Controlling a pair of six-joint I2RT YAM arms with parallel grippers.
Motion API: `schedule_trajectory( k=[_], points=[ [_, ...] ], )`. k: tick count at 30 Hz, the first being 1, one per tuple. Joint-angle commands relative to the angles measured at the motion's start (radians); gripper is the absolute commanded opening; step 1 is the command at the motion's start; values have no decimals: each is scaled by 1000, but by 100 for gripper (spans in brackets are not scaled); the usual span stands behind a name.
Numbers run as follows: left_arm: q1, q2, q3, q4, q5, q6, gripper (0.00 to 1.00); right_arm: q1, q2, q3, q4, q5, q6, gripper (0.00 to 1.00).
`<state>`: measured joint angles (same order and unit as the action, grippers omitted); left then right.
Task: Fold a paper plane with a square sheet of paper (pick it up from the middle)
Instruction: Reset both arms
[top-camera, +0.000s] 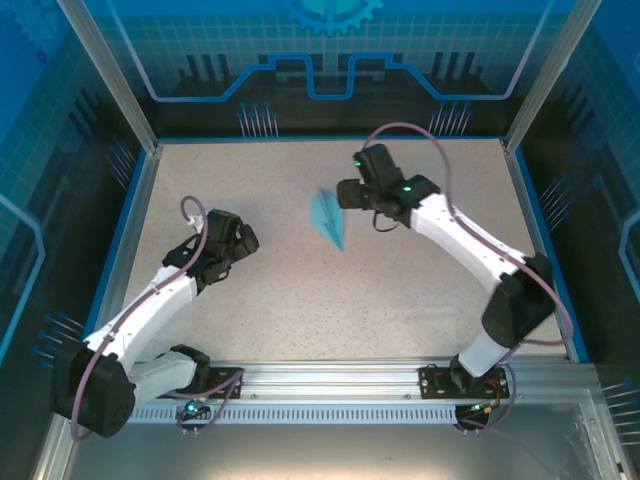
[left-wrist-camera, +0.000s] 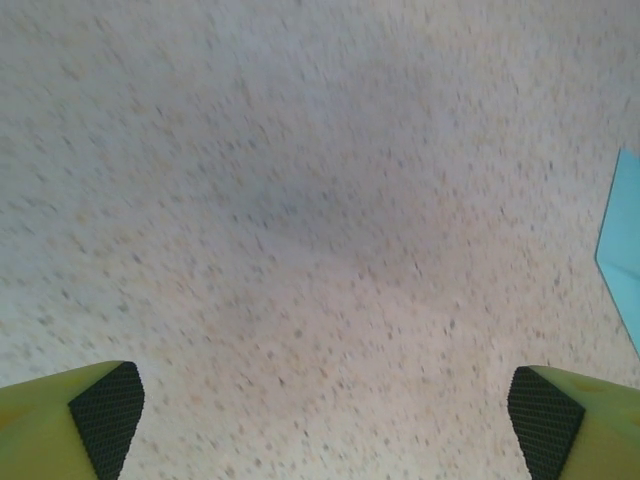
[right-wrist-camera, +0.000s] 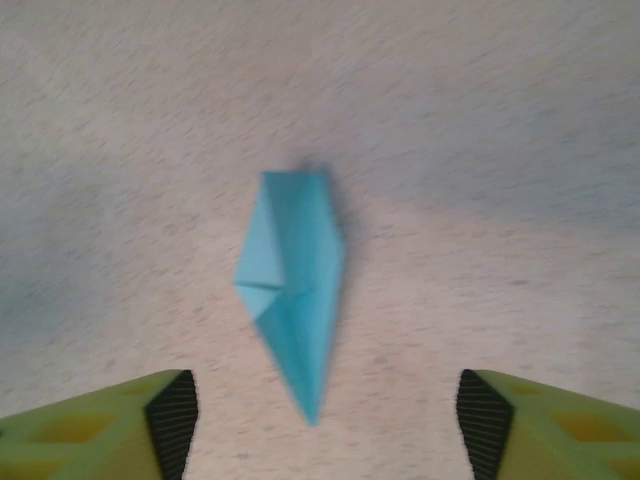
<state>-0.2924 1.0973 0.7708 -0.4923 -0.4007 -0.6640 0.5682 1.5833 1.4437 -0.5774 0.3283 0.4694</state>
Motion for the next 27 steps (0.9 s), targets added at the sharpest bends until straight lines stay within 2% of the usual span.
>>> schedule_trajectory(
  k=[1, 5, 9, 14, 20, 23, 27],
  points=[
    [48, -31, 27, 4, -41, 116, 98, -79, -119, -133, 19, 166, 8, 83],
    [96, -47, -16, 99, -79, 178, 99, -196, -311, -329, 93, 210, -11, 99],
    [145, -74, -115, 254, -105, 233, 98, -310, -456, -518, 178, 256, -29, 99],
    [177, -114, -247, 460, -131, 338, 98, -403, -555, -773, 359, 319, -72, 99],
    [191, -66, -335, 661, -73, 450, 98, -435, -528, -923, 582, 260, -165, 100],
    [197, -22, -361, 768, -15, 500, 99, -433, -489, -955, 689, 257, -230, 99],
    [219, 40, -406, 931, 78, 548, 99, -433, -427, -1007, 894, 184, -303, 99]
  ],
)
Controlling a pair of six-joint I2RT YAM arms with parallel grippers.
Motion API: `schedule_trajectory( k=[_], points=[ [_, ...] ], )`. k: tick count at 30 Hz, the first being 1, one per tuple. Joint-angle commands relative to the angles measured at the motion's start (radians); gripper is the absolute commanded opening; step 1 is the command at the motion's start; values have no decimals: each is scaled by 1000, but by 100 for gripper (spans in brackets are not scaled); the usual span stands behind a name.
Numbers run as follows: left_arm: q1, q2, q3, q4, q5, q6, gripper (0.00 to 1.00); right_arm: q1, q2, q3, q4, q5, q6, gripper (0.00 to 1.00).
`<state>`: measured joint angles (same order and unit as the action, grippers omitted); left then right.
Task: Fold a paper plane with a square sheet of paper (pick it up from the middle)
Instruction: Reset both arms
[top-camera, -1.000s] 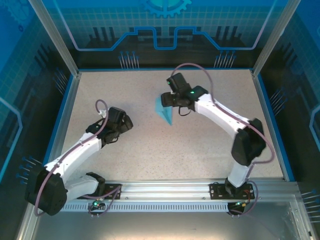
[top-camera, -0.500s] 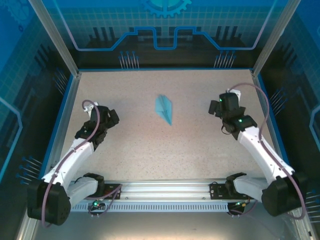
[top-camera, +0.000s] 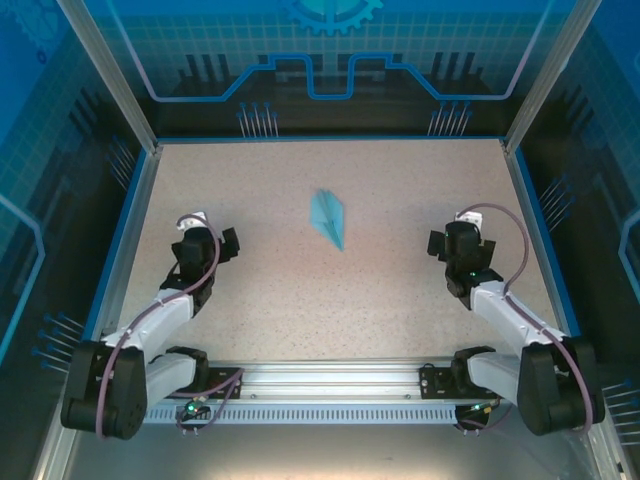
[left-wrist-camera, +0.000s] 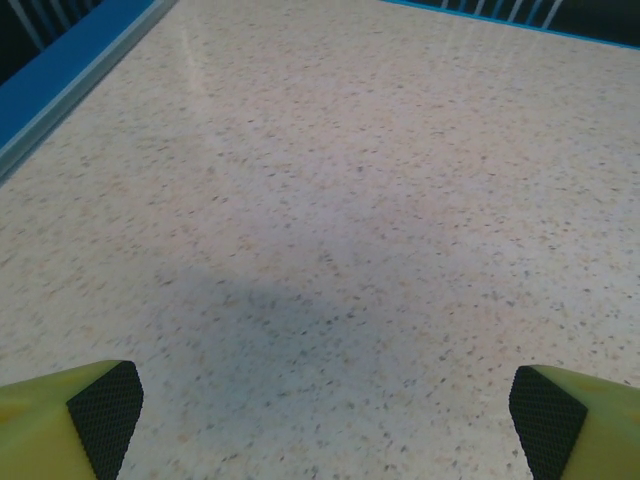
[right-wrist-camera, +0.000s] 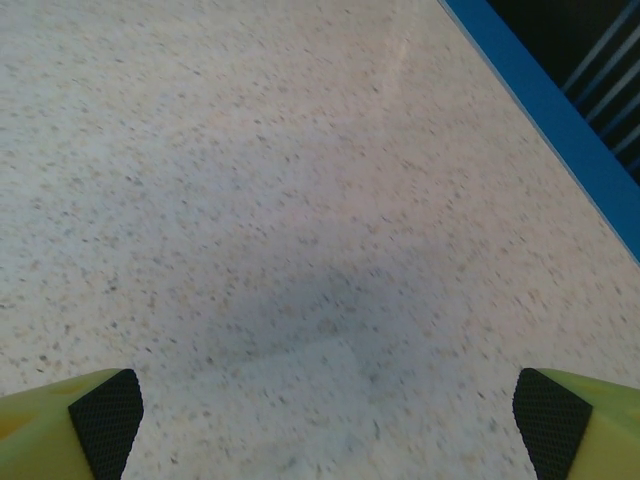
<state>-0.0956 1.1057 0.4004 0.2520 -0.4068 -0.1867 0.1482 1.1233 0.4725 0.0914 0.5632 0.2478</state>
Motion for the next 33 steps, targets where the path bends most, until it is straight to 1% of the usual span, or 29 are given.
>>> schedule_trajectory(
  k=[1, 5, 7, 9, 12, 14, 16, 25, 28, 30, 31, 33],
  points=[
    [31, 47, -44, 218, 104, 73, 98, -14, 53, -49, 280, -71, -95, 100],
    [64, 121, -80, 373, 221, 91, 98, -14, 151, -66, 433, -135, -149, 99],
    [68, 142, -83, 424, 258, 106, 98, -18, 172, -62, 466, -170, -165, 99],
    [72, 170, -87, 484, 283, 124, 98, -25, 191, -72, 529, -198, -180, 99],
    [88, 195, -84, 515, 310, 145, 98, -39, 222, -74, 586, -229, -193, 99],
    [110, 230, -93, 573, 325, 136, 99, -46, 258, -91, 645, -237, -195, 99],
    [127, 273, -90, 615, 332, 125, 98, -49, 283, -83, 659, -245, -194, 99],
    [129, 410, -69, 702, 326, 124, 98, -60, 314, -76, 673, -299, -204, 99],
    [128, 408, -54, 670, 326, 125, 98, -60, 335, -86, 707, -318, -213, 99],
    [126, 411, -35, 640, 326, 128, 99, -59, 383, -99, 786, -307, -219, 100],
    [121, 411, -23, 617, 318, 132, 98, -56, 368, -82, 726, -308, -213, 99],
    [110, 412, -19, 608, 303, 142, 99, -53, 377, -73, 720, -294, -214, 99]
  ],
)
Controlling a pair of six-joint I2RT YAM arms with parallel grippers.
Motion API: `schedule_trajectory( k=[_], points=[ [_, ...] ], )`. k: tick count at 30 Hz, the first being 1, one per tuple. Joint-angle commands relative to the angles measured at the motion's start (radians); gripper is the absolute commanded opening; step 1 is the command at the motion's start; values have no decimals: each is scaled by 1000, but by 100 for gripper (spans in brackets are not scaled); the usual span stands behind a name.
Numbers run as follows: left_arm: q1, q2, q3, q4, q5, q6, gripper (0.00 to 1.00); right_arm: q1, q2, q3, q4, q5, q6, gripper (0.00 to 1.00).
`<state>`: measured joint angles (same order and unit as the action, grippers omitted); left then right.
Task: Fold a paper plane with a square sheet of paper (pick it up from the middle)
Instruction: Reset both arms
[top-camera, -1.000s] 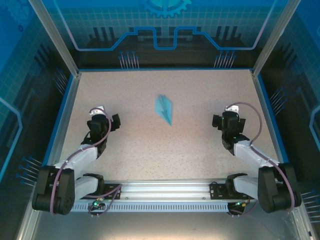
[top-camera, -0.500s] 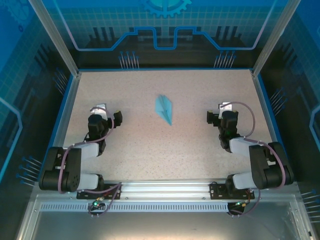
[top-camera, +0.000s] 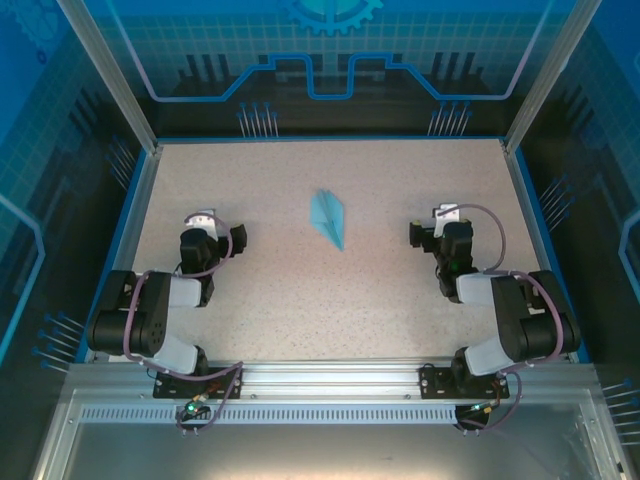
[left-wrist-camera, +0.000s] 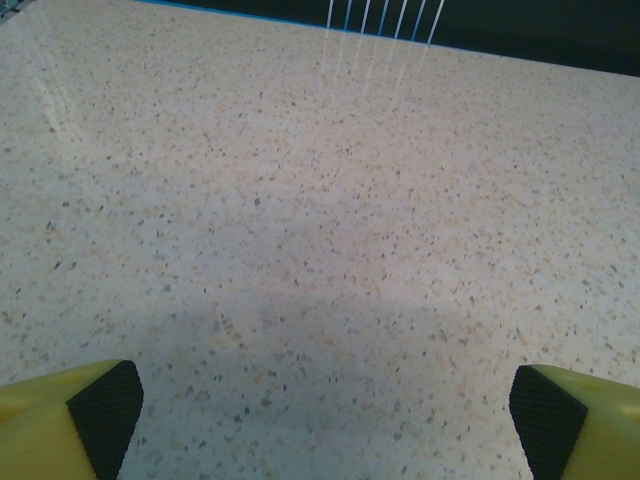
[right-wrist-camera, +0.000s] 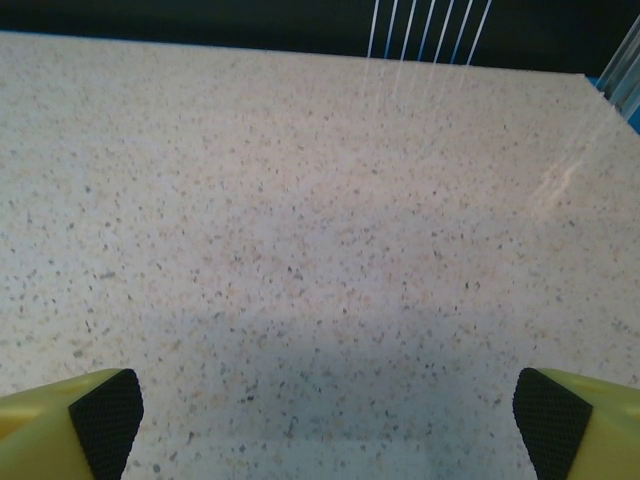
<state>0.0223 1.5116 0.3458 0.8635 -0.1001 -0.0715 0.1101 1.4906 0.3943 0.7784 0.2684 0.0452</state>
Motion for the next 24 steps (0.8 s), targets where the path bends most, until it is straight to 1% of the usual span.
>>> schedule_trajectory(
  k=[1, 4, 7, 24],
  points=[
    [-9, 6, 38, -4, -6, 29, 98, -15, 10, 6, 34, 1, -12, 100],
    [-15, 7, 39, -8, -9, 35, 98, -16, 10, 7, 28, 1, -11, 99],
    [-20, 9, 66, -55, 57, 69, 98, -15, 11, 8, 30, 1, -10, 99],
    [-22, 11, 70, -58, 56, 72, 99, -15, 10, 6, 31, -1, -10, 99]
  ],
)
